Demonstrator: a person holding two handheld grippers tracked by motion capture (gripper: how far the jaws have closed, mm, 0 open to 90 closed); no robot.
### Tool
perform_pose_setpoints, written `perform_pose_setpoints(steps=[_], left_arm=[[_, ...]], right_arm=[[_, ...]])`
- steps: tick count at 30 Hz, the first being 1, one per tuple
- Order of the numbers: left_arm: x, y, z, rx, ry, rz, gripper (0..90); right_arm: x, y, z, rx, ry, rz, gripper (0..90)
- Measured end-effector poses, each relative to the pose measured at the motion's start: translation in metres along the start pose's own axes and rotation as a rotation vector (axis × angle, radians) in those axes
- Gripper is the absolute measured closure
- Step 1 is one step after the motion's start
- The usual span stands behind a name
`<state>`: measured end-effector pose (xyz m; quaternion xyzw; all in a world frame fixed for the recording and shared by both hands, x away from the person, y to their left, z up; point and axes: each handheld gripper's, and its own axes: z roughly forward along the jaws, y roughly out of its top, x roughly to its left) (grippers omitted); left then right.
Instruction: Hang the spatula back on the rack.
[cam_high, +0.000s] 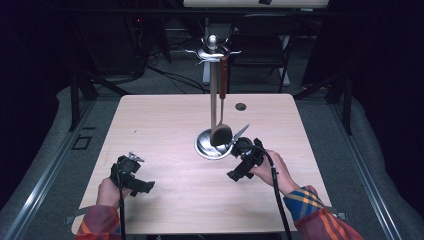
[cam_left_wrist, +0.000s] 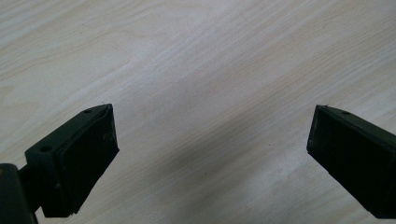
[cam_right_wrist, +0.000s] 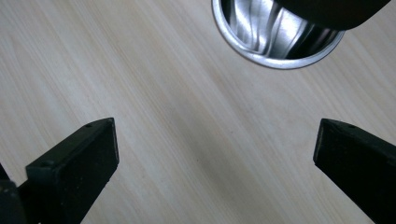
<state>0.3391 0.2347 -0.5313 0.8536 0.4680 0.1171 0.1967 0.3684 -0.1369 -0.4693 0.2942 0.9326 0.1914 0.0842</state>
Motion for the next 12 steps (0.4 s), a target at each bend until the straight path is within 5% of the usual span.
perform_pose_setpoints(steps=[12], left_arm=[[-0.001,0.001,0.001,0.002,-0.003,0.004,1.5]], right_arm=[[0.001,-0.04,0.02,-0.006,-0.018,0.022,0.0]])
